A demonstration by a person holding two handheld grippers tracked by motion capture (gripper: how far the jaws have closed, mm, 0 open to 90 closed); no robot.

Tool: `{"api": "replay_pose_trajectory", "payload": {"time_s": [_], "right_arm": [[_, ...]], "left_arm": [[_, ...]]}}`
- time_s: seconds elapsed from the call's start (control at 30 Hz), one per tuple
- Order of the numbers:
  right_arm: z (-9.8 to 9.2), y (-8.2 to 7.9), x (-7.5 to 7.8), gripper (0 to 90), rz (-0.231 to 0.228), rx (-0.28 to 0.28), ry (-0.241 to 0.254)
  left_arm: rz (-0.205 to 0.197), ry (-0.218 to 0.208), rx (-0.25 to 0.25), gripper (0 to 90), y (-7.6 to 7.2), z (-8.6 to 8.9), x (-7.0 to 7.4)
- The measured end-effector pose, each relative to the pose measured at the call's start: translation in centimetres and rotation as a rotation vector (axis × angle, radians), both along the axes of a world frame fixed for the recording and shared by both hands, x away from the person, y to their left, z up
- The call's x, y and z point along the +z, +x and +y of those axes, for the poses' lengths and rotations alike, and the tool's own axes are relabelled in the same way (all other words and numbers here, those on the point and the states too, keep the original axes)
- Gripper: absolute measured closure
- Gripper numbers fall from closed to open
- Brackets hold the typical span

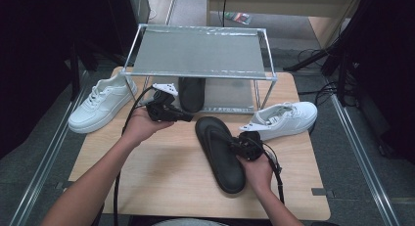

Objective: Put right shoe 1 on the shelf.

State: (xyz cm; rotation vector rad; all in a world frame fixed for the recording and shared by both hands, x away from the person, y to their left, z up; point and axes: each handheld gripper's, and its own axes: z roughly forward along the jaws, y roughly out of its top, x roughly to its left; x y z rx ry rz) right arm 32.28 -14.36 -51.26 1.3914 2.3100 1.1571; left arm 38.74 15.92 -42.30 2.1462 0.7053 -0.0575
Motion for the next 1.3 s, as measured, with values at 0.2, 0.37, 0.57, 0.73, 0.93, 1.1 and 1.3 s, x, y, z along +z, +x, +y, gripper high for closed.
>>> {"api": "replay_pose_trajectory", "payload": {"time_s": [0.2,0.37,0.57,0.73,0.93,1.1,1.3], "right_arm": [[-0.3,0.3,0.9,76.1,0.017,-0.009,0.027],[-0.6,1.0,1.8,76.0,0.027,-0.011,0.035],[-1.1,2.0,3.0,75.9,0.009,-0.031,0.031],[-1.4,3.4,3.5,75.7,0.008,-0.057,0.029],[-1.2,5.1,3.4,75.6,0.001,-0.114,-0.002],[-0.8,6.7,3.2,75.6,-0.028,-0.16,-0.024],[0.2,8.5,2.9,75.6,-0.027,-0.194,-0.035]], "left_arm": [[-0.015,0.011,0.002,90.0,0.8,0.6,0.4],[-0.059,0.002,-0.004,90.0,1.6,1.0,2.0],[-0.088,0.011,0.015,90.0,2.7,1.5,3.8],[-0.088,0.037,0.009,90.0,3.8,1.6,4.7],[-0.105,0.047,0.007,90.0,5.1,1.7,5.8],[-0.1,0.061,0.005,89.9,6.8,1.8,6.2],[-0.103,0.041,0.022,90.0,8.2,2.2,6.8]]}}
